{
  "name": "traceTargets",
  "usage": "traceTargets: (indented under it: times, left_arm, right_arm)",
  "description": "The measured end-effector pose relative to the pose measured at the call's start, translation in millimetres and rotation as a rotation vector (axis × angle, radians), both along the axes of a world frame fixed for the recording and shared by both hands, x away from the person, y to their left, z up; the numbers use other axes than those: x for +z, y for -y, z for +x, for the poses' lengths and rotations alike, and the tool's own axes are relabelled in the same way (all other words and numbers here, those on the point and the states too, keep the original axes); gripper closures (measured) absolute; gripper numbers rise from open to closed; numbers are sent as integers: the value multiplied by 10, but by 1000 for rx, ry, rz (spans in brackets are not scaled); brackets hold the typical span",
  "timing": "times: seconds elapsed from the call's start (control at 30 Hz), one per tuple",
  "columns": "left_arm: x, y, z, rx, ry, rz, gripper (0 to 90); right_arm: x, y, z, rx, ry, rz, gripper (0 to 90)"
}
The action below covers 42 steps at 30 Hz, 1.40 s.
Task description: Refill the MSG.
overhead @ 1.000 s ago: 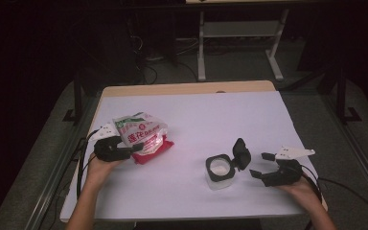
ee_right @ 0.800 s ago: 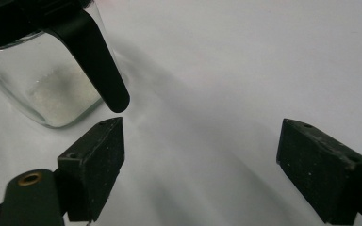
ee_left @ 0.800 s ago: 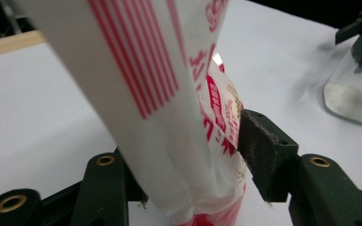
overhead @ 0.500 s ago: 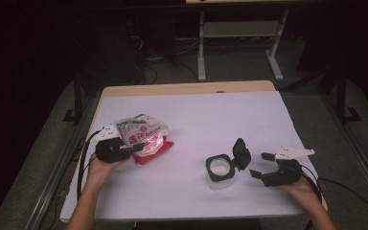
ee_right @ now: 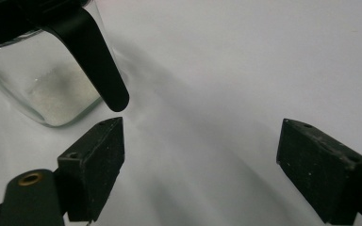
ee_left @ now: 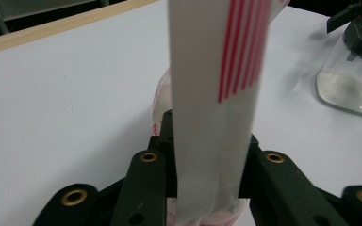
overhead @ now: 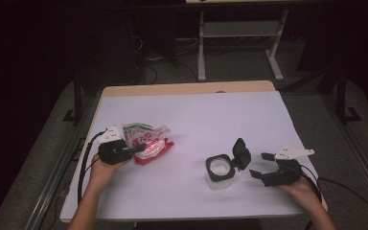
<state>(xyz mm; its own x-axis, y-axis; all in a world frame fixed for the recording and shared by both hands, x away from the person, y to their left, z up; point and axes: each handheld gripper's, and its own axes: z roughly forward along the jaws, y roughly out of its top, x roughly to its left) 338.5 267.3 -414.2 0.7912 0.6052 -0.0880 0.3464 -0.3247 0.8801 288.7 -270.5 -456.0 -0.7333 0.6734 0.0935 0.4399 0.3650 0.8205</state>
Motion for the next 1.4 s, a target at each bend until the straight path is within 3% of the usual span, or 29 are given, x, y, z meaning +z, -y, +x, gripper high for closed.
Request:
traceTargets:
  times: [0.17,0.33,0.5,0.93,1.03,1.1,1.17,1.4]
  left_arm:
    - [-20,-6,3,6,2,-5,714]
    - [-12,-10,9,2,1,-19,837]
    - [2,1,15,-3,21,3,899]
    - [72,4,37,30,-14,-72,900]
    - [116,24,18,20,-11,-58,900]
    - [162,32,-7,4,15,-67,900]
    - [213,55,-20,8,20,-81,900]
    - [344,137,-89,-10,26,-67,900]
  right_arm:
    - [1,0,-2,0,0,1,153]
    - [-1,-1,1,0,1,-2,153]
    - [-1,-3,2,-2,-1,-2,153]
    - [4,2,-8,-5,-1,7,153]
    - [4,3,-8,-4,0,8,153]
    - [5,2,-9,-4,2,5,153]
    - [5,5,-9,-4,6,4,153]
    - [8,24,-15,-13,10,24,153]
